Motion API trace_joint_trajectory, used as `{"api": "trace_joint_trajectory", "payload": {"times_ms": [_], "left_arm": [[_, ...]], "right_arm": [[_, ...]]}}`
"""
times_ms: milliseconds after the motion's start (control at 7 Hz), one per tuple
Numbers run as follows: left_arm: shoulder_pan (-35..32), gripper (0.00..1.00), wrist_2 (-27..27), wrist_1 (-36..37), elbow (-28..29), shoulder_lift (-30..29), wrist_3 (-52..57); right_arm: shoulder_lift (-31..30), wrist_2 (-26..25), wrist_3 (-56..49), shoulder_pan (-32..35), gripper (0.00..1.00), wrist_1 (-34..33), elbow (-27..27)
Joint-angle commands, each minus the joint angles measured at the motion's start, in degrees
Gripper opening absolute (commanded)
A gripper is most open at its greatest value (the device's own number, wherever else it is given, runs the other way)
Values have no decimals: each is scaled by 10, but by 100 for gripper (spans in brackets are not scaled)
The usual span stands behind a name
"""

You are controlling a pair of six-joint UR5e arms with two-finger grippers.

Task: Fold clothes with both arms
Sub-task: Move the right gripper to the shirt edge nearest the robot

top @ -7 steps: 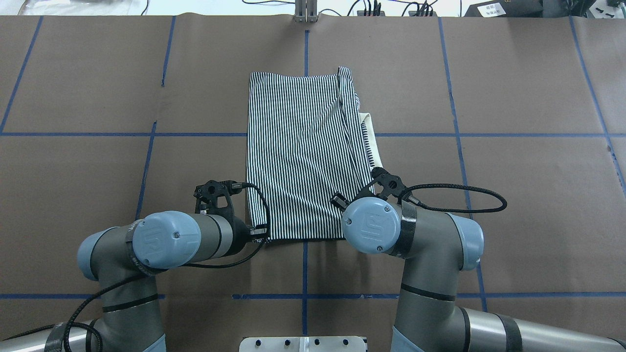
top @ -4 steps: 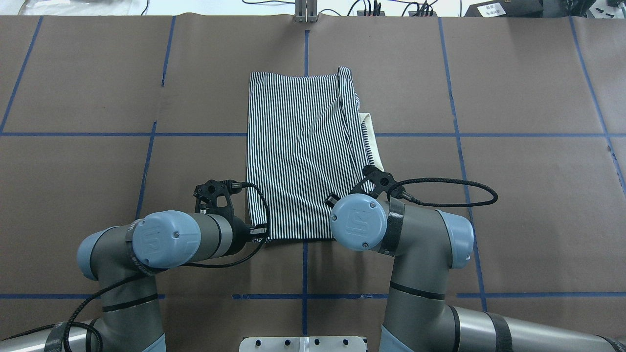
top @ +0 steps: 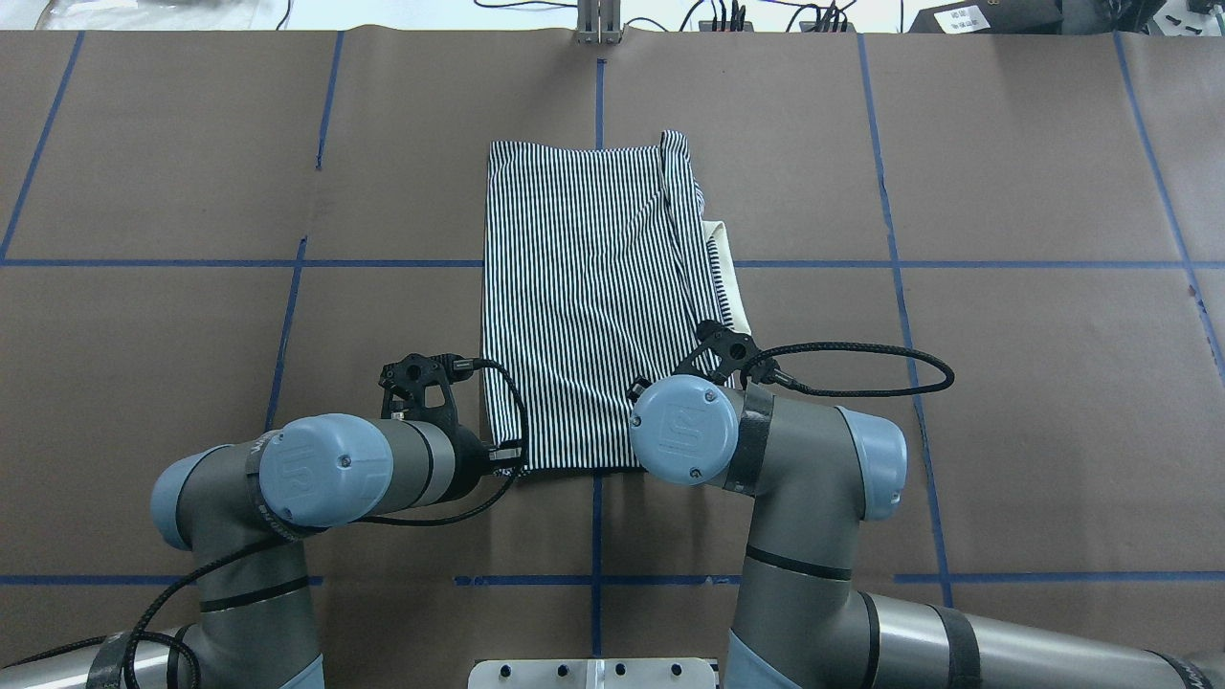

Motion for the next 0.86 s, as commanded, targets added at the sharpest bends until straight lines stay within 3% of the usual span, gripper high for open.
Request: {"api": "trace_joint_trajectory", "payload": {"times_ms": [0, 714], "left_arm": [[0, 0, 0, 0, 0, 0, 0], [0, 0, -1, -1, 1, 0, 1]], "right_arm": [[6, 0, -8, 1, 74, -1, -16], [17, 1, -7, 1, 71, -3, -43]]}}
